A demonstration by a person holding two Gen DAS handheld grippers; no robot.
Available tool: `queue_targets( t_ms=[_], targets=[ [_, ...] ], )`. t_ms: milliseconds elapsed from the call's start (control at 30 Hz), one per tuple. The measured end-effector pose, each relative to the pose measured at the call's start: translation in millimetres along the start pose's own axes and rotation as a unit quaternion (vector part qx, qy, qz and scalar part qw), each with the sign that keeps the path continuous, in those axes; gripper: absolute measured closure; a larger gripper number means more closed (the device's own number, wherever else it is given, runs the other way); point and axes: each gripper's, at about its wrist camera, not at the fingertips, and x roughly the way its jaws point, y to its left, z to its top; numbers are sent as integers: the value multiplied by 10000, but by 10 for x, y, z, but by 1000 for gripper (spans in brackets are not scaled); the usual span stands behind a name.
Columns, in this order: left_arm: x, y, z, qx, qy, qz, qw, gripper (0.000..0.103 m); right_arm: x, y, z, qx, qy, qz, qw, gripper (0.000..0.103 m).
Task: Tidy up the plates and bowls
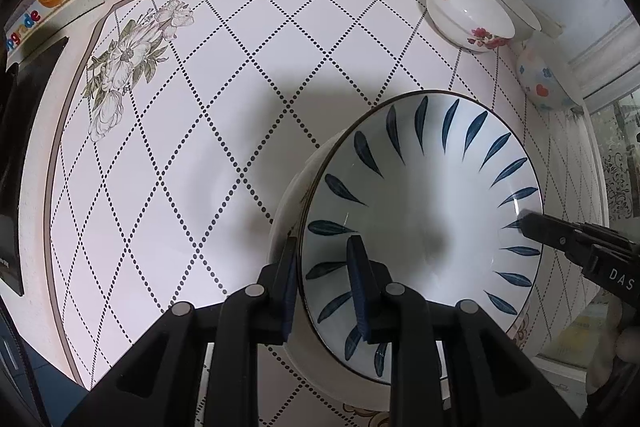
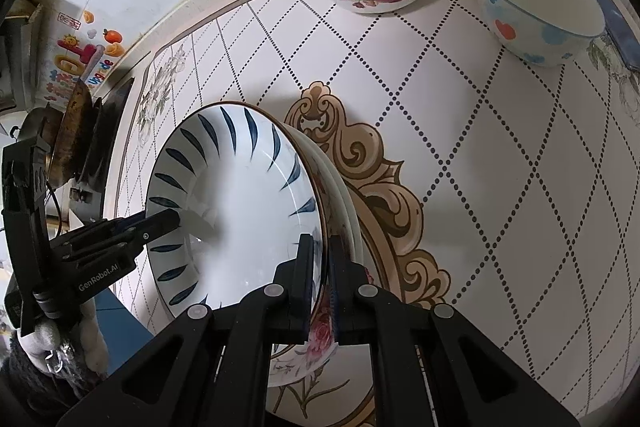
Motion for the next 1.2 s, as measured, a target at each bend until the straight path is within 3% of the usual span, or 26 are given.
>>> queue_targets(
  t_ms=[733,1067,1200],
  targets=[
    [40,10,-55,-231,204,-75,9995,81,46,24,-16,67,221,-65,9997,91],
    [-8,-12,-96,-274,264,-58,9993,81,20,71,-51,104,318,-157,9993,85],
    [-144,6,-143,-282,195,-8,9994,81,-56,85,-64,119,251,-197,9994,77]
  ],
)
